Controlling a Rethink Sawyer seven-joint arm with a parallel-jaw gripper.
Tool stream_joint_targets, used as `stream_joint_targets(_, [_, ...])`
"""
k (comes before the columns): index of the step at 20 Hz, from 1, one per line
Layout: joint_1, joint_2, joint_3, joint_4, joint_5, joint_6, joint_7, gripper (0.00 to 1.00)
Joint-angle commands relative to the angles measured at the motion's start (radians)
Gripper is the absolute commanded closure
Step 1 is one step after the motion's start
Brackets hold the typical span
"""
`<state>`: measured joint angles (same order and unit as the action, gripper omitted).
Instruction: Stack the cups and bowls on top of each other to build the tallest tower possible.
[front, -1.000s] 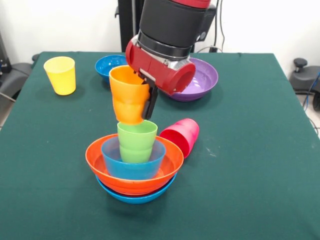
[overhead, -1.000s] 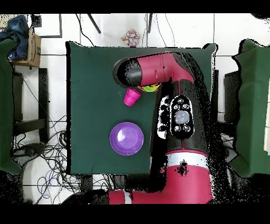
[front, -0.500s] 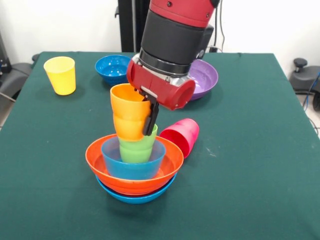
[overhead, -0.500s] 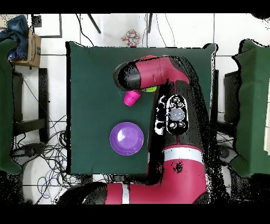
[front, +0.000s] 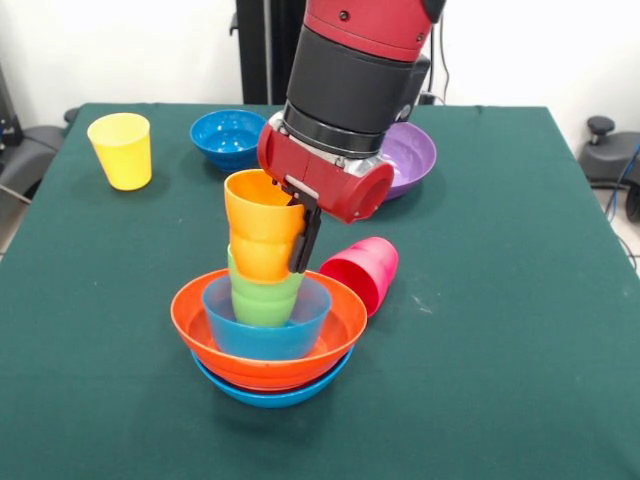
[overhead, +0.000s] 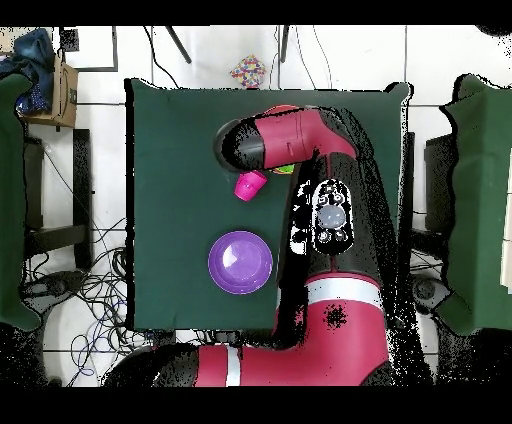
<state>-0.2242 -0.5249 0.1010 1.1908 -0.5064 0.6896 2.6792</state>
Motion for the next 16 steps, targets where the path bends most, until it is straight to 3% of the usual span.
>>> stream_joint_targets(1, [-0.008, 0.007, 0.052, 0.081, -0.003, 0.07, -0.167, 1.0])
stream_joint_targets(7, [-0.023, 0.006, 0.061, 0.064, 0.0, 0.053, -0.179, 1.0])
stream_joint_targets(12, [-0.029, -0.02, 0.068, 0.053, 0.022, 0.139, -0.219, 1.0])
stream_joint_targets(16, [-0.027, -0.029, 0.067, 0.064, 0.033, 0.147, -0.202, 1.0])
